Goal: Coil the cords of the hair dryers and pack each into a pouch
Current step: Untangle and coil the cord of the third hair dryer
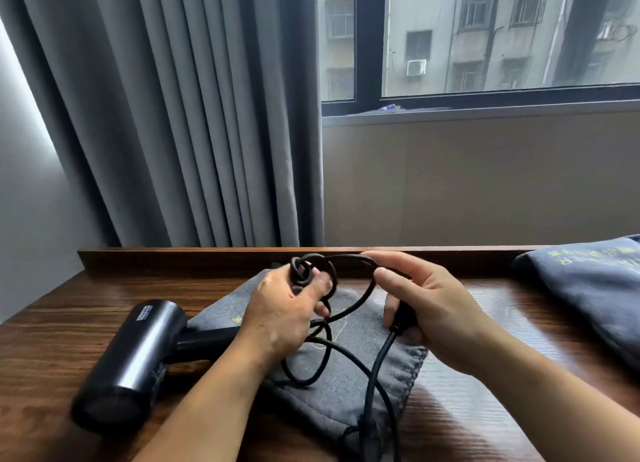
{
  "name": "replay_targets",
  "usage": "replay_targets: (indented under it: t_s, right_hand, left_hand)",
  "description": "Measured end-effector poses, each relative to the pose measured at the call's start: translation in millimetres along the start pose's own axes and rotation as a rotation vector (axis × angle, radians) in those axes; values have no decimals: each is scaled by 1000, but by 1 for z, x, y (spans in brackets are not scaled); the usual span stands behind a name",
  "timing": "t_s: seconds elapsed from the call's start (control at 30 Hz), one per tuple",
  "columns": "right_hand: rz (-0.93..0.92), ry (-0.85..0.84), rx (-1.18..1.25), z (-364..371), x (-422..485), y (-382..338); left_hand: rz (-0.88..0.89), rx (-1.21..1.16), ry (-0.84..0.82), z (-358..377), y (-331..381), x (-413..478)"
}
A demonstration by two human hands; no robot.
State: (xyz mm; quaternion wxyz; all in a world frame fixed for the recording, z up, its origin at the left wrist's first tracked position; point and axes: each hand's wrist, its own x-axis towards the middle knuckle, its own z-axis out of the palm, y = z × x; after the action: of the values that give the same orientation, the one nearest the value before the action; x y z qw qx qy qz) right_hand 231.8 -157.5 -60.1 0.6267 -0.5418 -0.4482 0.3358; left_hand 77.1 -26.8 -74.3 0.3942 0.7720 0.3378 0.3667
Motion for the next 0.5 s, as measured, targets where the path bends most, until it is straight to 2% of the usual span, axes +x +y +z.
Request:
replay_targets:
  t_s: [0.13,0.2,0.3,0.4,0.5]
  right_hand:
    - [36,204,-40,-7,4,6]
    - [37,302,-28,-12,5,7]
    - [-65,472,68,-26,9,0]
    - [-206,621,96,-43,12,-11]
    - [-296,679,25,-52,16,-25]
  left_hand:
    - [-137,-432,246,-8,0,10]
    - [-164,-697,282,-15,1,13]
    - [-120,-1015,267,-24,1,17]
    - [-87,-1135,277,-30,-1,21]
    - [-76,-1102,336,-33,-7,27]
